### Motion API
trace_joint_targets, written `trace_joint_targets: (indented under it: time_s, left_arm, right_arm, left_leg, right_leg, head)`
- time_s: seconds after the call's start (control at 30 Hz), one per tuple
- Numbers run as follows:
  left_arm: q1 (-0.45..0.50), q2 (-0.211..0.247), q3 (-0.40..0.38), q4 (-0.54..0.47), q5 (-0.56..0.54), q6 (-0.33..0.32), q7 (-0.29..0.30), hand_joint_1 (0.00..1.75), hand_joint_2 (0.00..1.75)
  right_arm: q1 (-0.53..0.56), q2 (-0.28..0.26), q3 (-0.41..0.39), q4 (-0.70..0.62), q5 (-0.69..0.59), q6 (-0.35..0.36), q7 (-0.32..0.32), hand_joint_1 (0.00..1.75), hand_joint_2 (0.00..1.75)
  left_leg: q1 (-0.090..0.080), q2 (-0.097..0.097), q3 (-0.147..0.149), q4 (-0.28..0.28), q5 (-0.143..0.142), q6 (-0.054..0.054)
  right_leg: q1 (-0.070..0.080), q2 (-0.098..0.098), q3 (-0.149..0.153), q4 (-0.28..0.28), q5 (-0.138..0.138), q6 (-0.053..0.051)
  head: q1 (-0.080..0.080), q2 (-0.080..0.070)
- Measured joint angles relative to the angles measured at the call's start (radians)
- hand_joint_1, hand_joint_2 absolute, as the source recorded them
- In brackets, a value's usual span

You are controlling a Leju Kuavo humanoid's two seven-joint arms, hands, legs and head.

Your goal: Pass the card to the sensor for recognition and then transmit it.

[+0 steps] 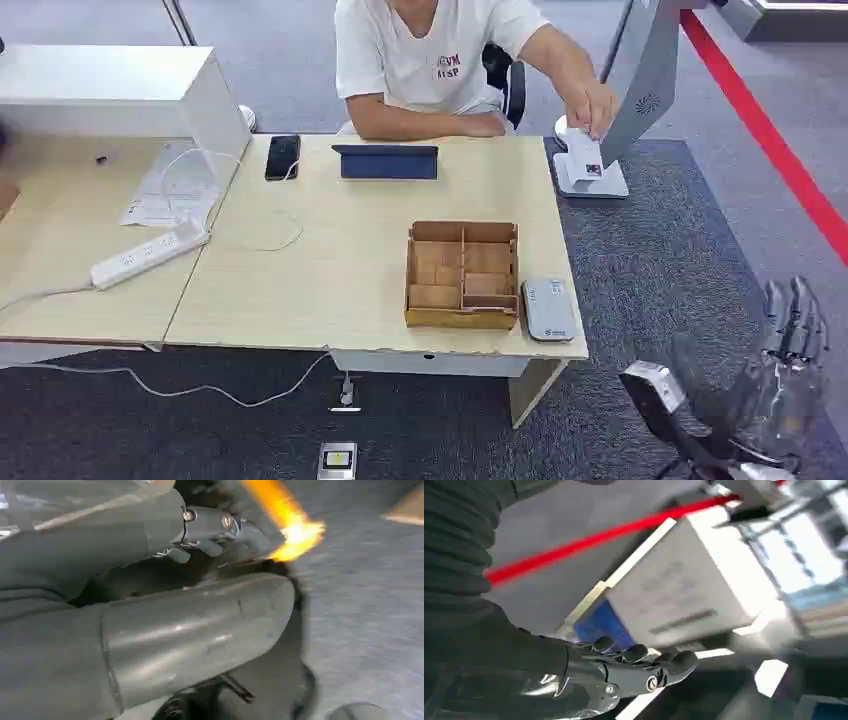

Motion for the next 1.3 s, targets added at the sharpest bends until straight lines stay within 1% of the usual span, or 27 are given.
trace_joint_targets:
  time_s: [0.07,0.1,0.13,0.2,0.23,0.3,0.33,0.4,0.5,0.6,0.63,0.7,0.73,0.8,0.9,1.0,1.07,1.1,1.13,1.2,1.27,1.3]
  left_arm:
    - [-0.018,0.034,-0.003,-0.026,0.032,-0.028,0.091,0.0,0.0]
    - [-0.028,0.054,-0.003,-0.043,0.057,-0.036,0.133,0.0,0.0]
    - [-0.035,0.074,-0.002,-0.055,0.08,-0.035,0.161,0.0,0.0]
    - [-0.048,0.106,-0.002,-0.075,0.104,-0.035,0.198,0.0,0.0]
    - [-0.048,0.118,-0.002,-0.083,0.107,-0.034,0.203,0.0,0.0]
    - [-0.046,0.138,-0.002,-0.101,0.136,-0.009,0.234,0.0,0.0]
    - [-0.044,0.149,-0.002,-0.112,0.159,0.012,0.263,0.0,0.0]
    - [-0.044,0.166,-0.002,-0.138,0.193,0.044,0.302,0.0,0.0]
    - [-0.037,0.194,-0.002,-0.174,0.198,0.075,0.306,0.0,0.0]
    - [-0.026,0.212,-0.003,-0.209,0.183,0.107,0.292,0.0,0.0]
    - [-0.022,0.217,-0.003,-0.221,0.177,0.118,0.285,0.0,0.0]
    - [-0.013,0.228,-0.004,-0.248,0.167,0.137,0.271,0.0,0.0]
    - [-0.01,0.232,-0.005,-0.26,0.166,0.143,0.266,0.0,0.0]
    - [-0.005,0.24,-0.008,-0.282,0.158,0.151,0.257,0.0,0.0]
    - [-0.001,0.252,-0.014,-0.31,0.149,0.153,0.25,0.0,0.0]
    - [-0.003,0.257,-0.022,-0.325,0.132,0.149,0.249,0.0,0.0]
    - [-0.004,0.26,-0.026,-0.331,0.125,0.144,0.249,0.0,0.0]
    - [-0.005,0.261,-0.027,-0.335,0.118,0.141,0.249,0.0,0.0]
    - [-0.005,0.261,-0.028,-0.336,0.111,0.137,0.249,0.0,0.0]
    - [-0.007,0.261,-0.028,-0.337,0.101,0.131,0.252,0.0,0.0]
    - [-0.01,0.261,-0.029,-0.337,0.091,0.125,0.258,0.0,0.0]
    - [-0.012,0.261,-0.029,-0.337,0.083,0.118,0.261,0.0,0.0]
  right_arm:
    - [-0.021,0.035,-0.063,0.138,-0.139,0.0,0.033,0.0,1.75]
    - [-0.026,0.058,-0.095,0.209,-0.189,0.0,0.035,0.0,1.75]
    - [-0.036,0.077,-0.118,0.271,-0.229,0.0,0.036,0.0,1.75]
    - [-0.044,0.107,-0.157,0.384,-0.28,0.0,0.041,0.0,1.75]
    - [-0.046,0.116,-0.17,0.421,-0.284,0.0,0.04,0.0,1.75]
    - [-0.063,0.138,-0.204,0.513,-0.315,0.0,0.032,0.0,1.75]
    - [-0.08,0.148,-0.221,0.573,-0.355,0.0,0.017,0.0,1.75]
    - [-0.1,0.166,-0.262,0.691,-0.445,0.0,-0.017,0.0,1.75]
    - [-0.101,0.197,-0.318,0.805,-0.415,0.0,-0.097,0.0,1.75]
    - [-0.103,0.238,-0.373,0.838,-0.31,0.0,-0.227,0.0,1.75]
    - [-0.109,0.258,-0.392,0.837,-0.271,0.0,-0.273,0.0,1.75]
    - [-0.126,0.293,-0.416,0.822,-0.241,-0.001,-0.335,0.0,1.75]
    - [-0.127,0.309,-0.418,0.803,-0.249,-0.001,-0.348,0.0,1.75]
    - [-0.124,0.34,-0.415,0.745,-0.269,-0.001,-0.35,0.0,1.75]
    - [-0.1,0.375,-0.366,0.604,-0.255,-0.001,-0.341,0.0,1.75]
    - [-0.085,0.398,-0.321,0.473,-0.223,-0.001,-0.37,0.0,1.75]
    - [-0.08,0.418,-0.292,0.384,-0.211,-0.001,-0.406,0.0,1.75]
    - [-0.08,0.422,-0.277,0.343,-0.209,-0.001,-0.438,0.0,1.75]
    - [-0.078,0.428,-0.268,0.305,-0.206,-0.001,-0.483,0.0,1.75]
    - [-0.075,0.433,-0.251,0.226,-0.196,-0.001,-0.541,0.0,1.75]
    - [-0.071,0.435,-0.231,0.149,-0.187,-0.001,-0.572,0.0,1.75]
    - [-0.07,0.435,-0.221,0.116,-0.172,-0.001,-0.578,0.0,1.75]
  left_leg:
    - [0.001,-0.002,-0.001,0.0,0.0,0.0]
    - [0.001,-0.002,-0.001,0.0,0.001,0.0]
    - [0.001,-0.001,-0.001,0.0,0.0,-0.001]
    - [0.0,0.0,0.001,0.0,0.0,-0.001]
    - [0.0,0.0,0.0,0.0,0.0,-0.001]
    - [0.001,0.0,0.0,0.0,0.0,-0.001]
    - [0.001,0.001,0.001,0.0,0.0,-0.002]
    - [0.001,0.001,0.0,0.0,0.0,-0.002]
    - [0.001,0.0,0.0,0.0,-0.001,-0.002]
    - [0.001,0.002,0.0,-0.001,-0.001,-0.003]
    - [0.001,0.002,0.0,0.0,-0.001,-0.003]
    - [0.001,0.002,0.001,0.0,-0.001,-0.003]
    - [0.001,0.002,0.001,0.0,-0.001,-0.003]
    - [0.001,0.001,0.0,0.0,-0.001,-0.002]
    - [0.001,0.001,0.001,0.0,-0.001,-0.002]
    - [0.001,0.001,0.002,0.0,-0.001,-0.002]
    - [0.0,0.001,0.002,0.0,-0.001,-0.002]
    - [0.0,0.001,0.002,0.0,-0.001,-0.002]
    - [0.0,0.001,0.002,0.0,-0.001,-0.002]
    - [0.0,0.001,0.002,0.0,0.0,-0.002]
    - [0.0,0.001,0.002,0.0,0.0,-0.002]
    - [0.0,0.001,0.002,0.0,0.0,-0.002]
  right_leg:
    - [0.001,-0.003,0.0,0.0,0.0,0.0]
    - [0.0,-0.003,0.001,0.0,0.0,0.0]
    - [0.001,-0.002,0.001,0.001,0.001,-0.002]
    - [0.0,0.0,0.0,0.002,0.001,-0.002]
    - [0.0,0.0,0.0,0.002,0.001,-0.002]
    - [0.001,0.0,-0.001,0.002,0.001,-0.002]
    - [0.001,0.001,-0.001,0.002,0.0,-0.003]
    - [0.001,0.0,-0.001,0.002,-0.001,-0.002]
    - [0.001,0.0,-0.001,0.002,-0.002,-0.003]
    - [0.001,0.001,-0.001,0.003,-0.001,-0.003]
    - [0.001,0.001,-0.001,0.003,-0.001,-0.003]
    - [0.001,0.001,-0.001,0.002,-0.002,-0.003]
    - [0.001,0.001,0.0,0.003,-0.002,-0.003]
    - [0.001,0.0,0.0,0.003,-0.002,-0.003]
    - [0.001,0.0,0.001,0.003,-0.001,-0.003]
    - [0.0,0.001,0.001,0.003,-0.001,-0.003]
    - [0.0,0.001,0.001,0.003,-0.001,-0.003]
    - [0.0,0.001,0.001,0.003,-0.001,-0.003]
    - [0.0,0.001,0.001,0.003,-0.001,-0.003]
    - [0.0,0.001,0.001,0.003,-0.001,-0.003]
    - [0.0,0.001,0.001,0.003,-0.001,-0.003]
    - [0.0,0.001,0.001,0.003,-0.001,-0.003]
  head:
    - [0.002,0.0]
    - [0.0,0.0]
    - [0.0,0.0]
    - [-0.001,0.0]
    - [0.0,0.0]
    - [0.0,0.0]
    - [0.0,0.0]
    - [0.0,0.0]
    - [0.0,0.0]
    - [0.0,0.0]
    - [0.0,0.0]
    - [0.0,0.0]
    - [0.0,0.0]
    - [0.0,0.0]
    - [0.0,0.0]
    - [0.0,0.0]
    - [0.0,0.0]
    - [0.0,0.0]
    - [0.001,0.0]
    - [0.001,0.0]
    - [0.0,0.0]
    - [0.0,0.0]
